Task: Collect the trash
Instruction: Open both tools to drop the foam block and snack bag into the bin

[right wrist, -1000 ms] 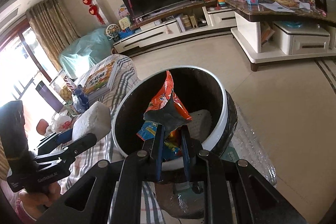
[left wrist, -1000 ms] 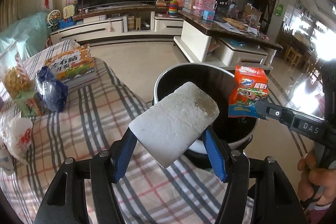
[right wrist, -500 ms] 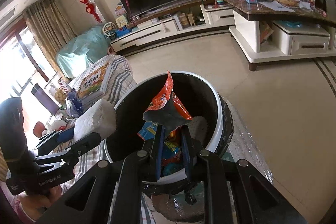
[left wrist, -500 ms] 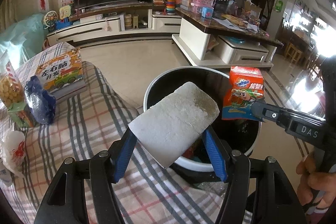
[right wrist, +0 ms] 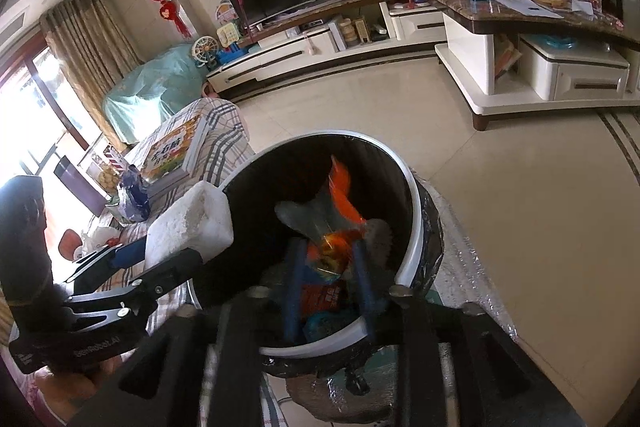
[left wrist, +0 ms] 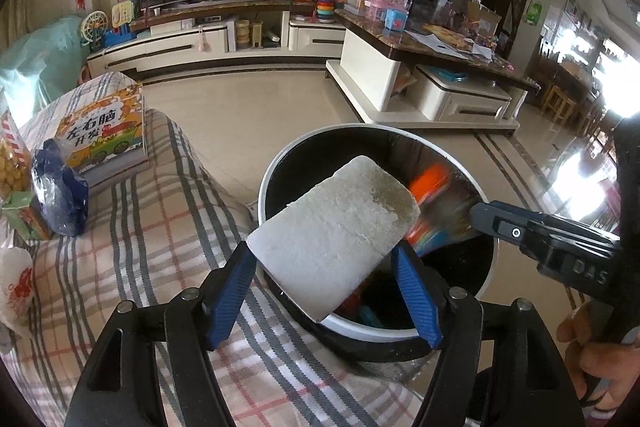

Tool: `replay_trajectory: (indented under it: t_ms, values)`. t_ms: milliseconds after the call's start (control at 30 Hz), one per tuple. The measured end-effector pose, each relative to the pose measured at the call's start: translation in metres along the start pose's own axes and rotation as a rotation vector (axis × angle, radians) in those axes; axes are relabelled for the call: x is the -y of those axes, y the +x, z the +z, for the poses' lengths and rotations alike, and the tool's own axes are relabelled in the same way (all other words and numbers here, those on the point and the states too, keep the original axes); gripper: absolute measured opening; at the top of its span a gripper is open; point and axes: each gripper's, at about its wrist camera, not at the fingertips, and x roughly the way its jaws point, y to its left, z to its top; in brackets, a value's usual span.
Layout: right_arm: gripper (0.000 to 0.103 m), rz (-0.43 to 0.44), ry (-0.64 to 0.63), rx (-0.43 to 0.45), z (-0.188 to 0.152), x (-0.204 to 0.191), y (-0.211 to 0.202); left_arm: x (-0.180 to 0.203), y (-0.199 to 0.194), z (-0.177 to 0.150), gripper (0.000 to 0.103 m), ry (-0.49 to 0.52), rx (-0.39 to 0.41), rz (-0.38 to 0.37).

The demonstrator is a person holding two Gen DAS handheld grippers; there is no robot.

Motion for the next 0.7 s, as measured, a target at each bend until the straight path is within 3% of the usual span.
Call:
replay_trajectory:
  t_ms: [33,200,367,700]
  values:
    - [0.052,0.000,-0.002,0.006,-0.001,-0.001,-0.001,-0.002,0.000,-0.001,0.071,-0.006,-0.001,-0.001]
    - [0.054,-0.005,-0.014,0.026,-0.002,-0.004,-0.008,-0.005,-0.002,-0.008,0.073,-0.020,-0.005,0.000]
    - [0.067,-0.006,-0.022,0.058,-0.006,-0.011,-0.018,-0.009,-0.004,-0.013,0.078,-0.044,0.000,-0.015]
    - [0.070,0.025,0.025,0.083,-0.014,-0.016,-0.029,-0.026,-0.017,-0.032,0.078,-0.084,0.015,-0.016]
